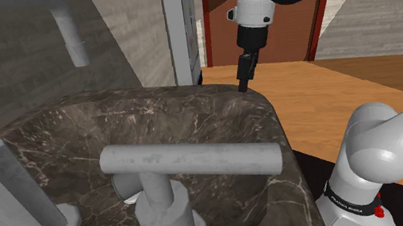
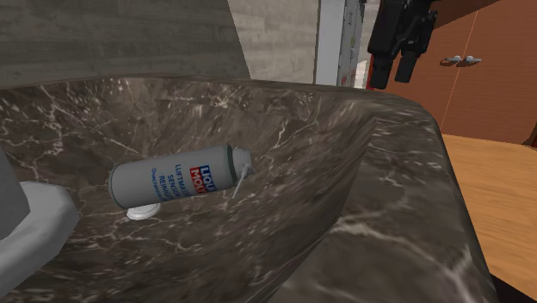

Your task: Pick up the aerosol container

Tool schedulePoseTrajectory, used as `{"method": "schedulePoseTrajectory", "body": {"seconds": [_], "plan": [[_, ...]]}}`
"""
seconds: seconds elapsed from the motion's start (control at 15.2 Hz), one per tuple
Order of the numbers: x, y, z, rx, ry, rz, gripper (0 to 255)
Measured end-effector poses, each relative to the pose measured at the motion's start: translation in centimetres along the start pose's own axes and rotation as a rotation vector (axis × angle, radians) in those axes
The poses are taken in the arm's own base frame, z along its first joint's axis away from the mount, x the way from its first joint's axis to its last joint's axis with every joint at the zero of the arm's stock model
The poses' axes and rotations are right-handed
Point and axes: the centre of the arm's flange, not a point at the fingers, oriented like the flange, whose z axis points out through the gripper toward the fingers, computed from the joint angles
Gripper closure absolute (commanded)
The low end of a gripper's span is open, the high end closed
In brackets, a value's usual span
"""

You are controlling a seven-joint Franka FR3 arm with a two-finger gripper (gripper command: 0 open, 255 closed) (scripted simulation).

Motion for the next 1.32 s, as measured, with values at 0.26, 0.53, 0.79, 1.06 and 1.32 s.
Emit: {"method": "schedulePoseTrajectory", "body": {"seconds": [0.26, 0.53, 0.79, 1.06, 1.32], "plan": [[2.7, -1.5, 0.4, -0.005, -0.025, -0.076, 0], [6.9, -5.4, 1.6, -0.017, -0.067, -0.217, 0], [10.6, -8.9, 2.3, -0.059, -0.130, -0.364, 0], [12.4, -11.9, 3.4, -0.217, -0.275, -0.519, 0], [12.6, -13.1, 3.8, -0.267, -0.295, -0.565, 0]]}}
